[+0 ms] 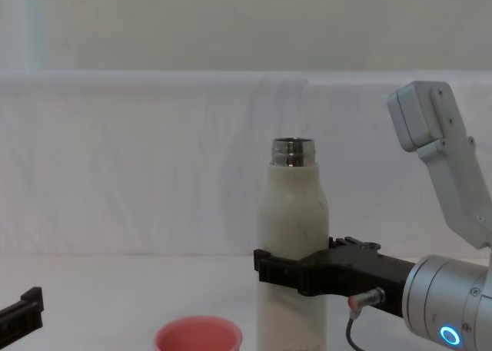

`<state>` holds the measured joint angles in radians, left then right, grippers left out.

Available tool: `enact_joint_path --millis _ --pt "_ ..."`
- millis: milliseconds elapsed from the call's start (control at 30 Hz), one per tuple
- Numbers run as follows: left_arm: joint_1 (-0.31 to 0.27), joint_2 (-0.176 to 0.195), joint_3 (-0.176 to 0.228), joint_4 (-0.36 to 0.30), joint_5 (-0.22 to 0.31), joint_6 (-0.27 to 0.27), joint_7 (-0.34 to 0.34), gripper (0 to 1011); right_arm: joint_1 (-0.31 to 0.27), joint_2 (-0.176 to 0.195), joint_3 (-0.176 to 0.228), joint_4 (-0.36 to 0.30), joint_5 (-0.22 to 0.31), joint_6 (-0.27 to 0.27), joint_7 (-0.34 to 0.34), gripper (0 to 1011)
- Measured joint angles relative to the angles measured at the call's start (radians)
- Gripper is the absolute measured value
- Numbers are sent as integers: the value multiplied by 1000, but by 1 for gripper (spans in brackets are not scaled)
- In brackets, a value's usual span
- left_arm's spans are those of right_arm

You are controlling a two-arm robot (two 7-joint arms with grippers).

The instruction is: Grasp the thermos with one hand and pour water into the cup lid.

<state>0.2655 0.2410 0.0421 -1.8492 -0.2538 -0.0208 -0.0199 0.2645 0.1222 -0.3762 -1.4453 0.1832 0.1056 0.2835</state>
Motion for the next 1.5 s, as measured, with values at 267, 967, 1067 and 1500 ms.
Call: enact_joint_path --millis 267,967,1067,1500 --pt "0 0 0 0 0 0 0 1001 0 0 0 0 -1 0 0 1001" --pt "0 0 0 0 0 0 0 1001 8 4 -8 -10 -5 11 -2 1001" --pt "0 0 0 0 0 0 0 1001 8 8 -10 -17 -5 14 -3 1001" --pt "0 0 0 0 0 0 0 1001 -3 20 -11 -36 0 21 -11 1001"
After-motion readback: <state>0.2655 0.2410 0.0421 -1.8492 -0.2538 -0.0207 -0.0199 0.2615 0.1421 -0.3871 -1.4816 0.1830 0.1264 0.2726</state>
